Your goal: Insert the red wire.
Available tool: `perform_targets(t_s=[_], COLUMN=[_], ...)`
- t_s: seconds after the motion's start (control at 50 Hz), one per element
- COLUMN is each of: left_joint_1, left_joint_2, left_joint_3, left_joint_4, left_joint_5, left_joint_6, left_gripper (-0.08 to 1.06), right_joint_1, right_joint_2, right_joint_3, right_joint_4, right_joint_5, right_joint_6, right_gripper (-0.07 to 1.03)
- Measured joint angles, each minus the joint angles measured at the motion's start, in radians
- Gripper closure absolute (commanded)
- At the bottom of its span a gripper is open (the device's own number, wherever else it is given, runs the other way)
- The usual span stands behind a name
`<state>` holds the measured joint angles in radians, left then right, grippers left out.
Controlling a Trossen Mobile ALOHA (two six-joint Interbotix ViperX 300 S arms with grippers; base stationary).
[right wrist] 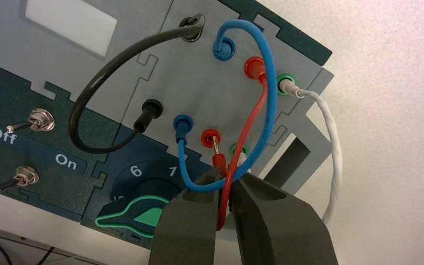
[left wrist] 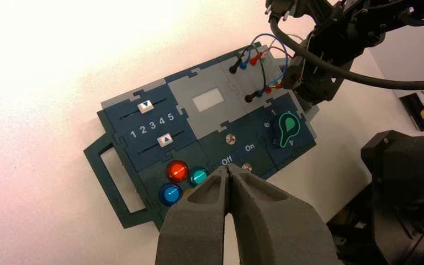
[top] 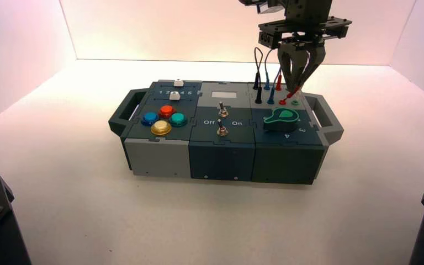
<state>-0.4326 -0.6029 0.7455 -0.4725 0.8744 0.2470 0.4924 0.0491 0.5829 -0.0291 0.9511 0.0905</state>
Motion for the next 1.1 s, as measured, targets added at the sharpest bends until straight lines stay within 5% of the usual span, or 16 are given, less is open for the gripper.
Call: perform_targets(t_s=[1.1], left_joint_1=[0.000], left_joint_2=[0.000], left_joint_3=[0.000], left_joint_4=[0.002], left_joint_5=[-0.008], left_joint_6=[0.000], left_gripper=[1.01], right_joint_1=[0.000], right_joint_2=[0.017], right_joint_3=[-0.009], right_joint_4=[0.011], right_joint_5=[0.041], right_joint_6=[0.000], right_gripper=[0.99])
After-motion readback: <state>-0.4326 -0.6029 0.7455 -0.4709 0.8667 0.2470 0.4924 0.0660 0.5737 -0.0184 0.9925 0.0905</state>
